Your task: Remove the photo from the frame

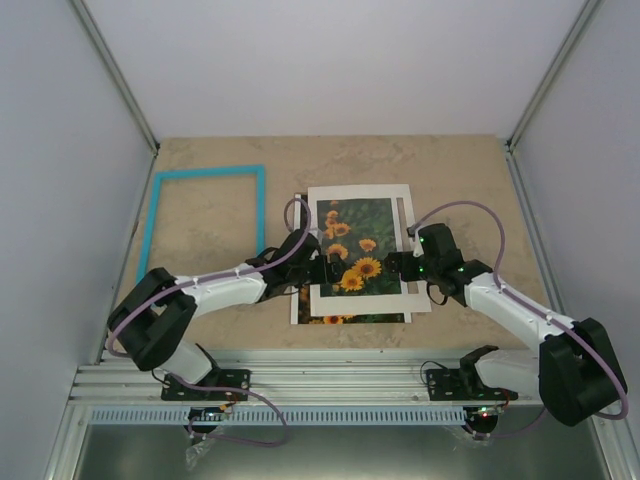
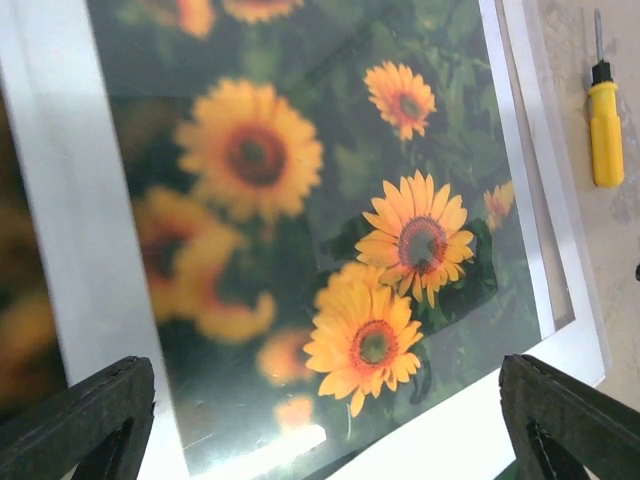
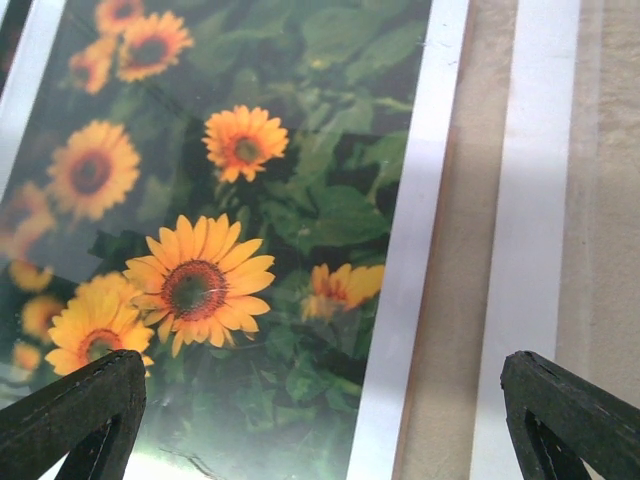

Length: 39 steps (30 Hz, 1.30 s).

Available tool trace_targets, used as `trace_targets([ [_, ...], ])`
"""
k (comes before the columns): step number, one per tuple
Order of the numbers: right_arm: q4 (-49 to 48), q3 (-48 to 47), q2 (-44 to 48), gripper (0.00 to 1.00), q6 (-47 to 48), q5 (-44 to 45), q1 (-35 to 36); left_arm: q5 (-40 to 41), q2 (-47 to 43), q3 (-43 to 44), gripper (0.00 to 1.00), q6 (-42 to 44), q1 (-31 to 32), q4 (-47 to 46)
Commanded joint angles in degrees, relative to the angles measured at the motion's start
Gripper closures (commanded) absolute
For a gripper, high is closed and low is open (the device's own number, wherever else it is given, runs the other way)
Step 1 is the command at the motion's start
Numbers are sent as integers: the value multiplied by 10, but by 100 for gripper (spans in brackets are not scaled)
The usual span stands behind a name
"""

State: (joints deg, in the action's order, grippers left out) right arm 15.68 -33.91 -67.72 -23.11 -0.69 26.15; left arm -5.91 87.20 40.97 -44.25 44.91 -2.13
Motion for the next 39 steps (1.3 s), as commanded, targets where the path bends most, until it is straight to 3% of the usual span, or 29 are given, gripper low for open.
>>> trace_targets([
  [1,-29,-3,-4,2,17,-32,2,56,-41,4,3,18,-1,43],
  [6,-50,-11,-30,2,30,-74,17,45,-82,-45,3,12,-42,38],
  [16,-61,-62,-127,2,25,-74,111,25,-149,-100,2,11,-82,46],
  [26,-49,-121,-197,2,37,1,210,16,-166,-129,3,3,-102,62],
  [39,27,-255,-349,2,44,186,376,-22,-251,-173,3,-24,-165,56],
])
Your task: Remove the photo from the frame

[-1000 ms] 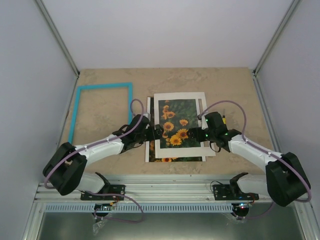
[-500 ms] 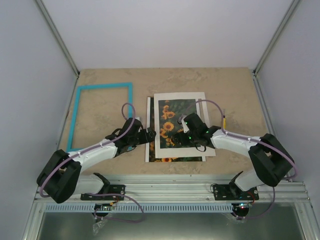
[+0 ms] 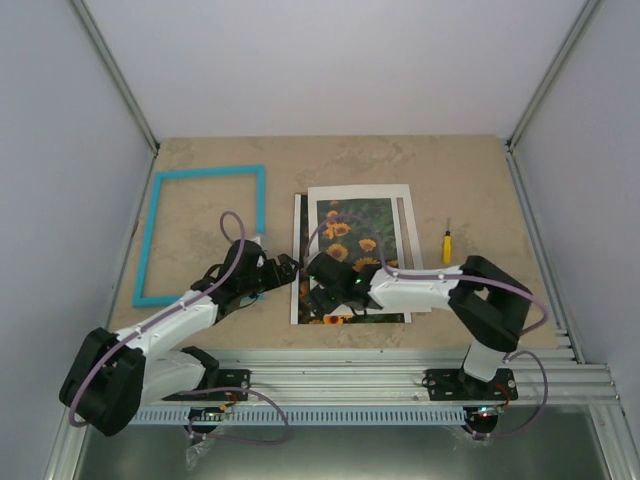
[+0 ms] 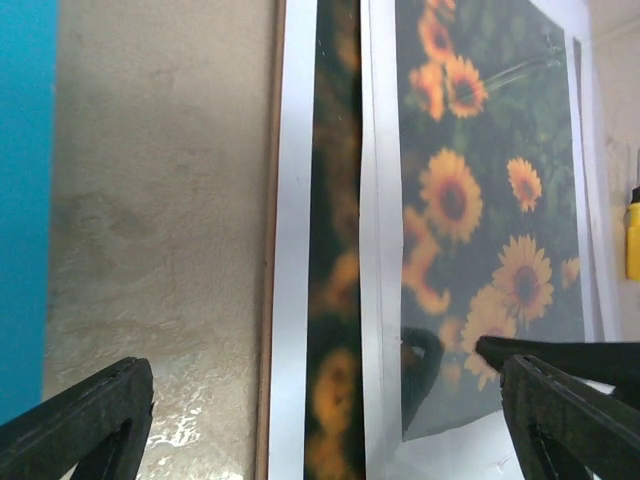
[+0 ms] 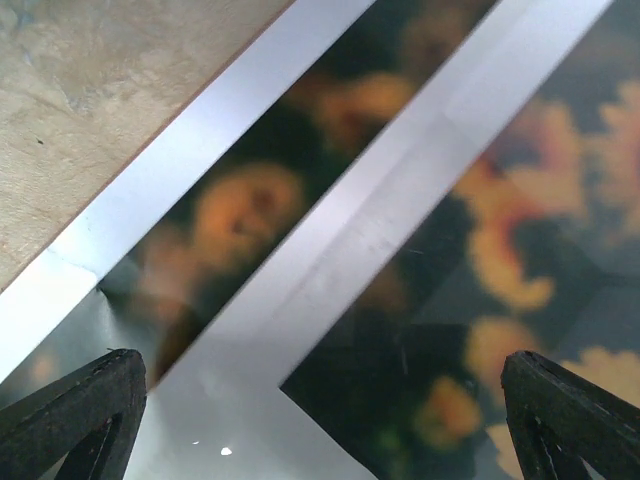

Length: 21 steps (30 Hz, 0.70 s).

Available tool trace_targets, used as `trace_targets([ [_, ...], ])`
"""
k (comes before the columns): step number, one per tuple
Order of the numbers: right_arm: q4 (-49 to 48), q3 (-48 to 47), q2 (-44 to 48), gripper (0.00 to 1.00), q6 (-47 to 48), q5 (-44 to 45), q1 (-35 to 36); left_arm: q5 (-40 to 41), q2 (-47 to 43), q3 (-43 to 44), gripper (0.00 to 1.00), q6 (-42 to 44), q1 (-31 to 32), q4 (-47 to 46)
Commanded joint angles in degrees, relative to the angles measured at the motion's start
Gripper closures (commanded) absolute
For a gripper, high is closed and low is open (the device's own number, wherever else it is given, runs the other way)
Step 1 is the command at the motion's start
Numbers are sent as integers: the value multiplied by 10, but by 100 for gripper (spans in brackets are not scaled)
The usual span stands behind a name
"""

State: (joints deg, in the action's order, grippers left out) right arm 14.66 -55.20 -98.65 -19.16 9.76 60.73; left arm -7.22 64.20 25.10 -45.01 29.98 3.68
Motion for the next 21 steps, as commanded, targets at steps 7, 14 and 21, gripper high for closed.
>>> trace_targets([
  [7,87,-83,-87,2,-18,139,55,-5,-23,-22,4,-21,-20,-2],
  [14,116,-58,-63,2,-38,184,53,-18,-23,-13,4,-14,-21,6],
  [21,107,-40,-39,2,-40,170,46,-47,-10,-7,4,-13,-20,-1],
])
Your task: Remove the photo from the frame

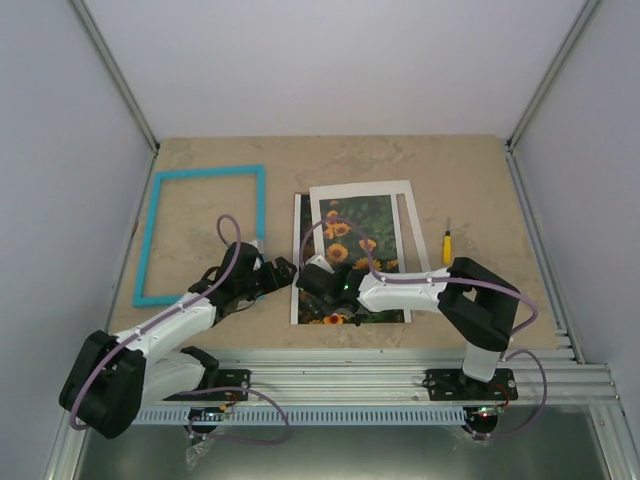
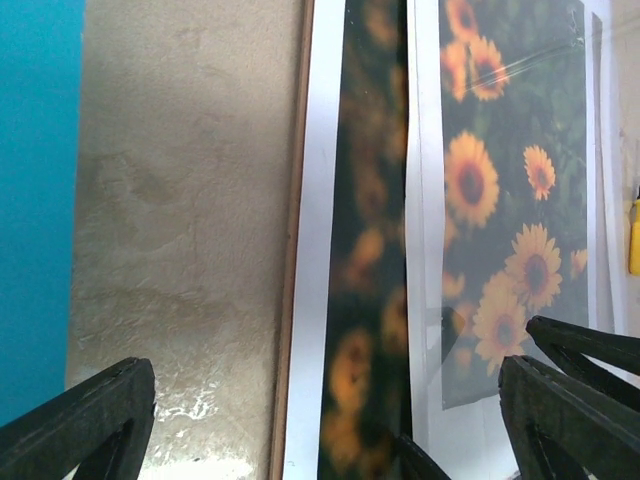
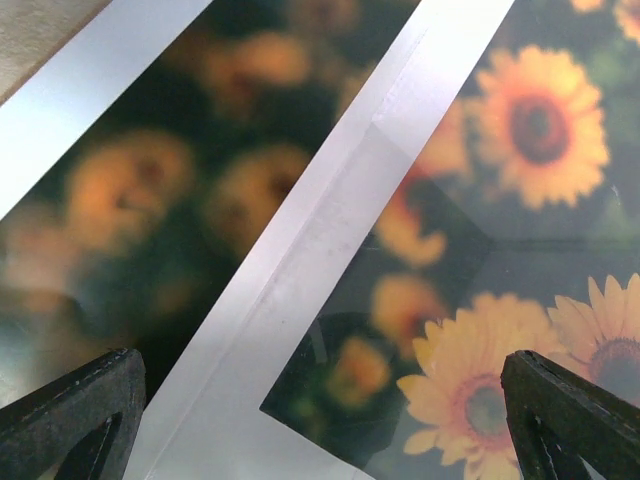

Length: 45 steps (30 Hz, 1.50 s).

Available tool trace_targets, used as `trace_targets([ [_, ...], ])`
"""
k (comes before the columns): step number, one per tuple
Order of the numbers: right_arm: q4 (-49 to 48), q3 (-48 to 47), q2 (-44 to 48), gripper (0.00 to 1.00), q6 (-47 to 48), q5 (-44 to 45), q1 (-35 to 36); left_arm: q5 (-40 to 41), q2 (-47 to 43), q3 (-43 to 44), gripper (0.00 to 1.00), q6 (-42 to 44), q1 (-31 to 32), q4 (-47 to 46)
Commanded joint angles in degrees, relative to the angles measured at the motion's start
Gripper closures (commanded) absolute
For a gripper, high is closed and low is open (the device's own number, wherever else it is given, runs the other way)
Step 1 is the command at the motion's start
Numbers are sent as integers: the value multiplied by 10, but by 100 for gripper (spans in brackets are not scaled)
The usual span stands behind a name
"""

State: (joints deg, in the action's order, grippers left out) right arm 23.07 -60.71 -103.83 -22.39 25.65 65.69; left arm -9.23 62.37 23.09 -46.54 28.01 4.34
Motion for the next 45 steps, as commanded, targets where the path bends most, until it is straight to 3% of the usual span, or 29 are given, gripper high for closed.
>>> trace_targets([
  [1,16,17,20,2,-5,6,-4,-33,13,15,5,4,0,-7],
  [10,-58,52,117,2,44,-51,-26,-33,42,31,7,-13,36,-17],
  [18,-126,143,203,2,43,-55,-131,-16,90,56,14,-9,55,0],
  [24,-186,226,265,2,19,-15,-192,66,122,105,20,0,88,67],
  [28,-200,252,279,2,19,-2,-213,110,129,122,25,-1,100,106],
  [33,-206,258,278,2,19,-2,-216,107,143,129,29,-13,118,106],
  [45,-208,263,283,2,16,5,-216,163,180,154,25,-15,144,165],
])
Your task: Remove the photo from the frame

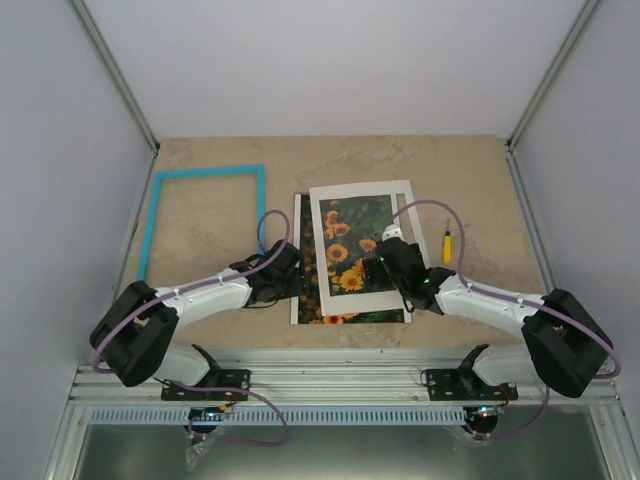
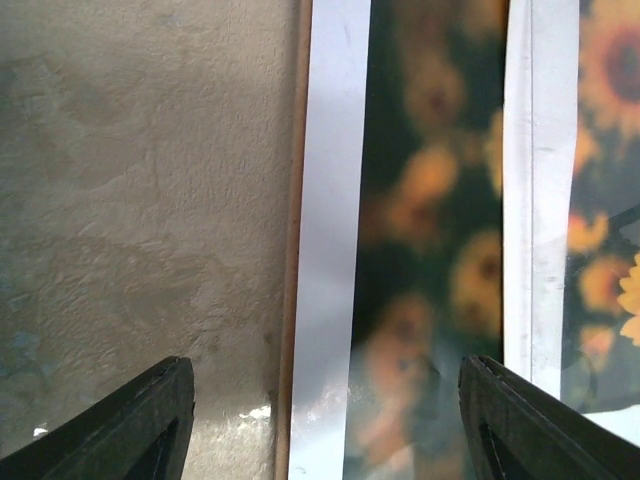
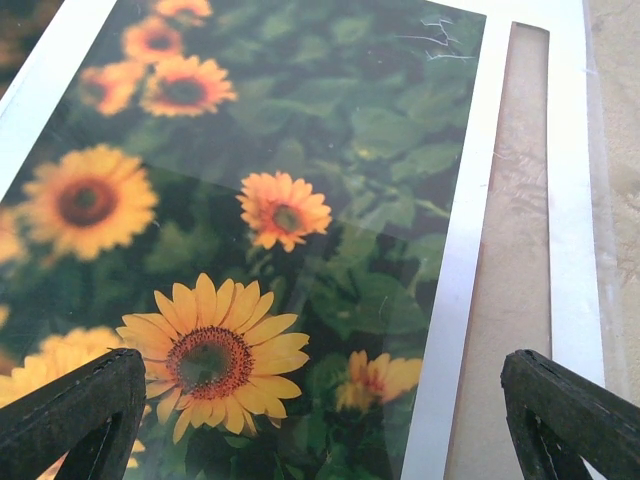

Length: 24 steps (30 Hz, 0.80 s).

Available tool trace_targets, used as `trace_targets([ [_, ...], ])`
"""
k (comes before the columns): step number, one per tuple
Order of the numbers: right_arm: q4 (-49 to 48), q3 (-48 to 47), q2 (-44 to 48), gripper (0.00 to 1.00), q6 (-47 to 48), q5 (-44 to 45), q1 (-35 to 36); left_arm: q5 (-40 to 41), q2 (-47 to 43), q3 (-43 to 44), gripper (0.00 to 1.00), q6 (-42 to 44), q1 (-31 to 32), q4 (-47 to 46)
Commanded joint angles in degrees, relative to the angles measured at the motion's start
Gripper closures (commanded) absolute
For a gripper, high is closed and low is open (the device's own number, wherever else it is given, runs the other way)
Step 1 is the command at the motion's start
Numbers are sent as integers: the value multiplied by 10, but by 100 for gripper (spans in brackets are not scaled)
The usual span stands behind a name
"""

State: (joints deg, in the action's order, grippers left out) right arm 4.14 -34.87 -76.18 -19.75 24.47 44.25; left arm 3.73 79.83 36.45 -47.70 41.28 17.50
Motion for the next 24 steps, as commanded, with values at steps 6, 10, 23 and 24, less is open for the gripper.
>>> trace_targets([
  [6,-16,2,1,2,-11,16,-2,58,38,38,23,-4,37,52],
  [10,-16,2,0,2,-12,15,-2,76,62,54,22,-7,54,69],
  [23,-15,0,-3,2,-12,13,-2,52,47,50,36,-32,76,54],
  [24,-15,0,-3,2,-12,13,-2,55,46,51,37,-32,77,56],
])
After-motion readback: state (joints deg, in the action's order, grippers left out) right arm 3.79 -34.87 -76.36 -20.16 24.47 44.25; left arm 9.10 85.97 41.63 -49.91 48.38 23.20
